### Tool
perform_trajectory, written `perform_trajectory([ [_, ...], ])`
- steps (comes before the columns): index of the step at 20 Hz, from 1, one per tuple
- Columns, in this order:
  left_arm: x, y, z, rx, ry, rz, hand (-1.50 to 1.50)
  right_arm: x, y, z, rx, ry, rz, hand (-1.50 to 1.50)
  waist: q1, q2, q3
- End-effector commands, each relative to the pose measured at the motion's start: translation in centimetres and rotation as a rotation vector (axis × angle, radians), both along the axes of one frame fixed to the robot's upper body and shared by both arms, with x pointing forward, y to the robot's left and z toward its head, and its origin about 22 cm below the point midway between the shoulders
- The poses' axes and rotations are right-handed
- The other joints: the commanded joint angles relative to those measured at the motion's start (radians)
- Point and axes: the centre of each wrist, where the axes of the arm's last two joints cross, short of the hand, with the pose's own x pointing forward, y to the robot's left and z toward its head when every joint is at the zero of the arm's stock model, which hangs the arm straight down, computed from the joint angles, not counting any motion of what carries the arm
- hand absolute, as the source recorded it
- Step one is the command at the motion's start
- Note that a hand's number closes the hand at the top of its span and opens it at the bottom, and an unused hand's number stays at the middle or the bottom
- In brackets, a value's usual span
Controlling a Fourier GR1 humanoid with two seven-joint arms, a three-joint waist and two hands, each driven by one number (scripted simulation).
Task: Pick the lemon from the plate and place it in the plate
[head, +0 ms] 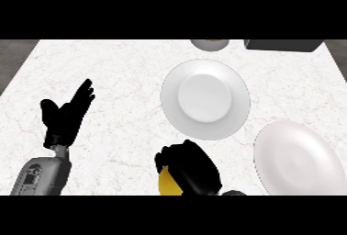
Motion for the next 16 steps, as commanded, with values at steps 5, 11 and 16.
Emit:
perform_trajectory([
  [5, -1.3, 1.4, -1.6, -0.007, -0.006, 0.044, 0.0, -2.8, 4.0, 4.4, 0.284, -0.349, -0.229, 1.5, -0.038, -0.003, 0.002],
  [11, -0.4, 0.2, -0.5, 0.008, -0.012, 0.032, 0.0, -0.2, 6.0, 5.0, 0.347, -0.313, -0.397, 1.5, -0.037, 0.004, 0.002],
  [16, -1.5, 2.0, 0.2, 0.008, -0.005, 0.048, 0.0, 4.7, 2.8, 5.2, 0.406, -0.276, -0.489, 1.5, -0.05, 0.004, 0.003],
])
